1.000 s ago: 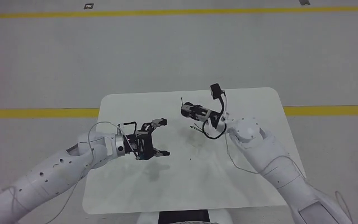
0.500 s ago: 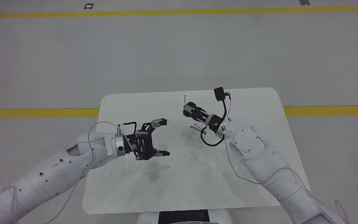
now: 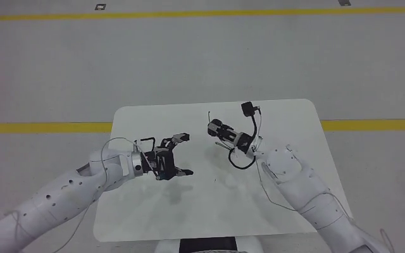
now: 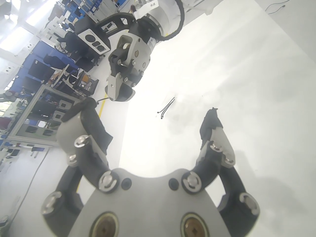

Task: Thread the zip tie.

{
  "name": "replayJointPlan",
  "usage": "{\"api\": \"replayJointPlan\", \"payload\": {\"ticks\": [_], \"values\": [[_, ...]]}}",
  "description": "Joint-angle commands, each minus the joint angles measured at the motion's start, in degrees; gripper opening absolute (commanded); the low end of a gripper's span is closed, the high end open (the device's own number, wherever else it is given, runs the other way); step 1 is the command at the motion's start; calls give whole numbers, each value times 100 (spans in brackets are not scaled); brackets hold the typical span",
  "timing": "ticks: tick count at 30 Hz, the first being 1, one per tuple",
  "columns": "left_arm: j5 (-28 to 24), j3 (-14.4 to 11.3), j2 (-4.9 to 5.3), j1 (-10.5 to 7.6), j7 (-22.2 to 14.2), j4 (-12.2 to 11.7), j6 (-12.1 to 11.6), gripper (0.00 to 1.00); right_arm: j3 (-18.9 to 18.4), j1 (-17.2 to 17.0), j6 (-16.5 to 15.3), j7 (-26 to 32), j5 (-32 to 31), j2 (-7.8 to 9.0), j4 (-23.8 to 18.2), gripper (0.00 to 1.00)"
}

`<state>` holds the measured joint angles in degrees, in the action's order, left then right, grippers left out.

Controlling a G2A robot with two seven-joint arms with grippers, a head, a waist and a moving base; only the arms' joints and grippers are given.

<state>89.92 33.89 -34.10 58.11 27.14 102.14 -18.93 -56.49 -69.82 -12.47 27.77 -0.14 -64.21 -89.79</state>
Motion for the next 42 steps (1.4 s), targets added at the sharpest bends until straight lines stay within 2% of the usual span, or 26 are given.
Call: {"api": "replayJointPlan", "payload": {"ticks": [1,4,5,14,16,19,21,24,27,28,30,31,39,42], "values": [[4,8,-9,-8,-22,-18,-1,100,-83,-35,-107,263,73,23,24,0],[4,-8,1,-67,1,-16,23,100,-183,-79,-306,741,368,52,48,0],[4,-52,16,-128,3,6,-49,100,-237,-85,-345,838,500,60,64,0],[4,-69,23,-154,-28,8,-55,100,-237,-85,-345,838,500,60,64,0],[4,-61,5,-168,-179,-65,119,100,-256,-131,-381,901,735,54,96,0],[4,-142,11,-266,68,-190,271,100,-293,-139,-614,1500,1408,56,211,0],[4,-288,43,-406,193,-224,413,100,-310,-102,-684,1960,1729,65,337,0],[4,-660,111,-693,461,-337,727,100,-311,-34,-701,2664,2285,66,493,0],[4,-1166,166,-1078,703,-522,1112,100,-267,32,-682,3169,2755,49,650,0],[4,-1398,176,-1255,820,-585,1292,100,-226,65,-652,3340,2922,37,706,0],[4,-1803,177,-1539,1081,-698,1560,100,-126,144,-525,3633,3179,12,802,0],[4,-2002,173,-1688,1085,-784,1726,100,-118,164,-515,3648,3184,8,823,0],[4,-2002,173,-1688,1085,-784,1726,100,-118,164,-515,3648,3184,8,823,0],[4,-1976,155,-1661,926,-756,1725,100,-69,103,-382,3585,3162,2,729,0]]}}
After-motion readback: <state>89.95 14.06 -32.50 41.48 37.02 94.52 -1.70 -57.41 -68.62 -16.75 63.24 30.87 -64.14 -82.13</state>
